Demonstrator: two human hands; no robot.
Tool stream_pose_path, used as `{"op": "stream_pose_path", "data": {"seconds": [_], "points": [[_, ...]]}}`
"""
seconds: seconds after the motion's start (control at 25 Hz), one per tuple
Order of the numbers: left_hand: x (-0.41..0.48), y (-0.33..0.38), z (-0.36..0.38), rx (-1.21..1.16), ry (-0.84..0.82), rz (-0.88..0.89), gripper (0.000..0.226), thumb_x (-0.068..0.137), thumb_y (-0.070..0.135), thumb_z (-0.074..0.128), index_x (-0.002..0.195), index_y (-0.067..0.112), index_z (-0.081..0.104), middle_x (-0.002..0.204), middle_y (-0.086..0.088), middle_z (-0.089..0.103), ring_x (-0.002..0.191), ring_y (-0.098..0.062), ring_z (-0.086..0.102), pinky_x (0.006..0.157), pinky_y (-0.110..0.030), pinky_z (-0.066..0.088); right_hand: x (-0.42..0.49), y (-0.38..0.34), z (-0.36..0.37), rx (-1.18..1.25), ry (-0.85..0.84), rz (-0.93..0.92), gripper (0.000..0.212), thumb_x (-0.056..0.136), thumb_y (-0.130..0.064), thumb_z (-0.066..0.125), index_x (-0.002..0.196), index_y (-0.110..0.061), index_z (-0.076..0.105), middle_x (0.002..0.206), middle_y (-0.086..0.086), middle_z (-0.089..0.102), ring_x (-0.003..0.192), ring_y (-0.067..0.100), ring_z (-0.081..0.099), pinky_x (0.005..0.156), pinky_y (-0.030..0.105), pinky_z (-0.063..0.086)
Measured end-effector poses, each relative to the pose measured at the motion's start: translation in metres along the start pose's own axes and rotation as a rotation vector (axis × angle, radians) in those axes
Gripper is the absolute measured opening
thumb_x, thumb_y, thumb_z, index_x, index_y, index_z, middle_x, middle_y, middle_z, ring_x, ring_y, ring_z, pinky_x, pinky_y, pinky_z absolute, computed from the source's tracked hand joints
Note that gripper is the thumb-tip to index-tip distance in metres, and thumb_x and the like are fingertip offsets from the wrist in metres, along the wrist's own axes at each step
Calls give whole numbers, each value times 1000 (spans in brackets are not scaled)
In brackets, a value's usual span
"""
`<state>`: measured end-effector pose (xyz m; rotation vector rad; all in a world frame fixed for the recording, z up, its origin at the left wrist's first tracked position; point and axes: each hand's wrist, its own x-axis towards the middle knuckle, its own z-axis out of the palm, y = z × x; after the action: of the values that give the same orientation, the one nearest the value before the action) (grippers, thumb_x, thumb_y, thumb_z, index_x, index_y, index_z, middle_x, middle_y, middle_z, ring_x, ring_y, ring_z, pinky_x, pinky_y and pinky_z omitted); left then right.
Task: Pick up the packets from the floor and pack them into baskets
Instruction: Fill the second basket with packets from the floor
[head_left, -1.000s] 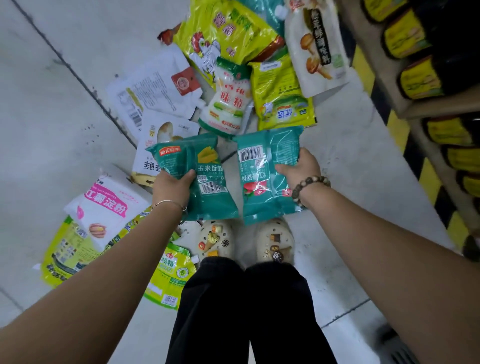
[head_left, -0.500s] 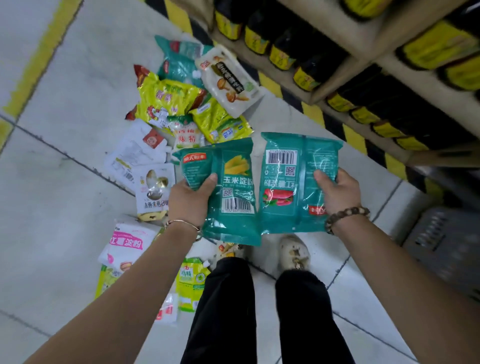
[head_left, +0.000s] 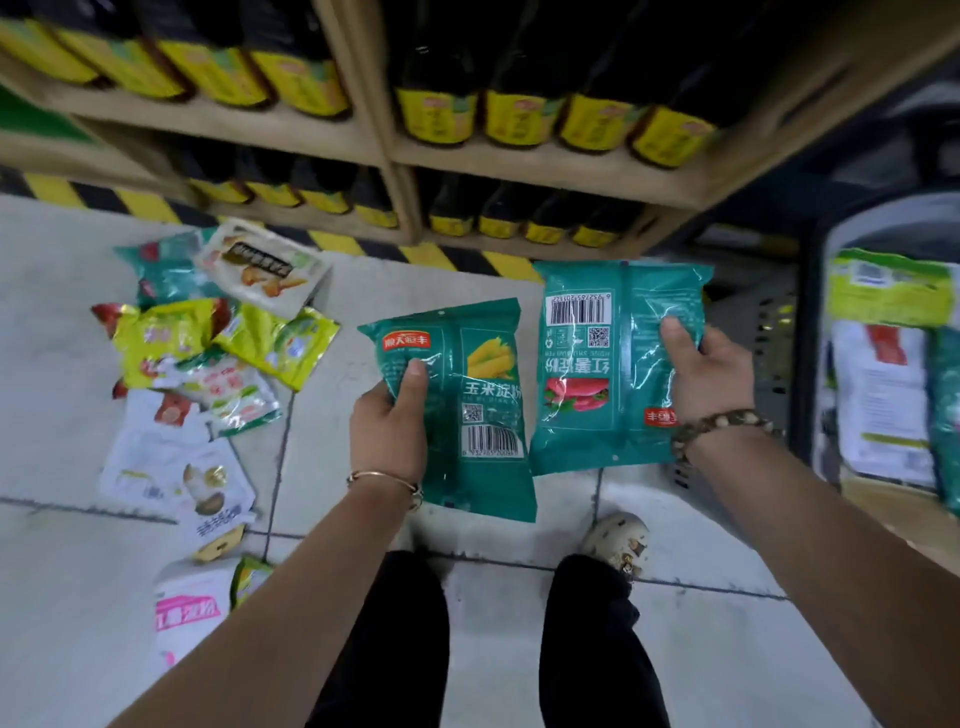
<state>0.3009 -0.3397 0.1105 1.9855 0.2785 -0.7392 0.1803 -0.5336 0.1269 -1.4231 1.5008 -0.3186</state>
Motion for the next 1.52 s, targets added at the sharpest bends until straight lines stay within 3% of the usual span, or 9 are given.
{"op": "stream_pose_path", "data": {"seconds": [0.24, 0.48, 0.6, 0.84, 0.96, 1.16, 1.24, 1.36, 1.52], "points": [[-80, 40, 117, 80, -138, 161, 48, 94, 23, 54, 51, 20, 33, 33, 8, 35, 39, -8, 29, 47, -27, 23, 34, 18, -140, 72, 157, -20, 27, 95, -20, 53, 90, 5, 63, 64, 14, 61, 50, 1, 47, 46, 12, 35], [-137, 70, 233, 174, -292, 314, 31, 93, 24, 55, 65, 12, 49, 60, -4, 50, 54, -17, 44, 57, -30, 35, 86, 42, -270, 14, 248, -45, 28, 93, -17, 57, 83, 9, 59, 73, 25, 59, 56, 4, 48, 52, 21, 37], [-150, 78, 296, 205, -324, 371, 25, 93, 21, 56, 72, 8, 55, 74, -15, 63, 70, -30, 59, 65, -35, 45, 121, 52, -313, 11, 256, -27, 16, 94, -17, 55, 83, -6, 59, 66, 3, 56, 43, -6, 46, 45, 12, 39], [-136, 80, 404, 273, -266, 307, 36, 94, 29, 54, 90, -5, 59, 96, -32, 59, 99, -43, 57, 72, -42, 42, 209, 79, -343, 44, 249, -10, 25, 95, -21, 54, 88, 2, 61, 71, 17, 59, 65, 17, 49, 51, 22, 42], [-119, 75, 440, 261, -240, 164, 53, 93, 32, 55, 115, -15, 52, 118, -34, 54, 110, -43, 53, 86, -44, 45, 252, 99, -338, -10, 230, 29, 40, 92, -30, 56, 102, 9, 58, 94, 33, 61, 70, 18, 52, 64, 31, 52], [-104, 67, 452, 355, -276, 157, 42, 92, 33, 57, 112, -3, 59, 111, -17, 63, 97, -28, 60, 76, -31, 45, 274, 107, -334, -344, 219, 81, 51, 93, -31, 54, 138, -12, 40, 136, 13, 48, 121, 30, 49, 96, 38, 42], [-116, 68, 438, 408, -243, 248, 38, 90, 28, 60, 117, 1, 57, 114, -9, 57, 95, -20, 55, 73, -22, 40, 262, 102, -333, -533, 238, -73, 58, 93, -30, 53, 144, -14, 31, 145, 12, 36, 130, 30, 38, 104, 42, 35], [-145, 69, 420, 507, -157, 650, 60, 85, 23, 67, 136, 9, 41, 138, -10, 34, 126, -19, 36, 108, -23, 26, 242, 100, -324, -739, 175, -298, 60, 95, -37, 48, 146, -14, 28, 153, 11, 24, 142, 27, 20, 115, 46, 15], [-147, 66, 439, 1222, -392, 909, 73, 93, 47, 43, 150, 20, 5, 156, -8, -14, 143, -26, -17, 112, -45, -14, 235, 110, -310, -956, -9, -312, 61, 97, -47, 30, 150, -25, 12, 159, 2, 5, 146, 21, -1, 114, 45, -11]]}}
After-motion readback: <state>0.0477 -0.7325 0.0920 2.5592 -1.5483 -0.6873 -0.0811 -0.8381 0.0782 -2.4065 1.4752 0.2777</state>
